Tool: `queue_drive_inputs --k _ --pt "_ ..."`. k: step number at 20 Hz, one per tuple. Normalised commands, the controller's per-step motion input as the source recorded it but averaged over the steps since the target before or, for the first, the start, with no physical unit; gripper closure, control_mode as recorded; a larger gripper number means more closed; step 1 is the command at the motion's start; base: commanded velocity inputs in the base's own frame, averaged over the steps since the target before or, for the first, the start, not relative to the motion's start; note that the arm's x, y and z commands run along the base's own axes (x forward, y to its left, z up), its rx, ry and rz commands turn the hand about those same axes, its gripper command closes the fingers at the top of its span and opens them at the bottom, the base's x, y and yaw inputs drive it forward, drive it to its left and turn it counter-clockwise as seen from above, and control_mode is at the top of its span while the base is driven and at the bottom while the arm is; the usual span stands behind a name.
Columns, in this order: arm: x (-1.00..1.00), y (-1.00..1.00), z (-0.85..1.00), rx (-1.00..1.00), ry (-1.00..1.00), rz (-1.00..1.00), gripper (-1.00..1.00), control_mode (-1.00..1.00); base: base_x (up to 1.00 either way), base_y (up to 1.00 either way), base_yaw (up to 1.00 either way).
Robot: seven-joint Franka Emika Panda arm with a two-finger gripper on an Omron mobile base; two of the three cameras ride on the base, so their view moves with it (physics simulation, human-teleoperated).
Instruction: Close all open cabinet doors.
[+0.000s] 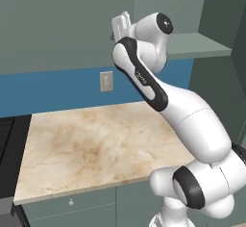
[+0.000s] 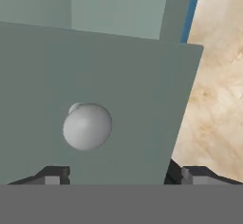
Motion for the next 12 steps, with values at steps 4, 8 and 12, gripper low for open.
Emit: queue_drive_inputs --k 4,8,12 --pt "-0.26 0.03 -0.01 -0.09 -0.17 -0.04 -1.00 -1.00 0.00 0.00 0.00" --pt "-0.21 0.00 0.00 -0.12 -0.13 -0.19 -1.00 -1.00 0.00 0.00 0.00" --pt "-0.32 0.00 0.00 -0.05 -0.03 -0.19 -1.00 -1.00 0.00 0.00 0.00"
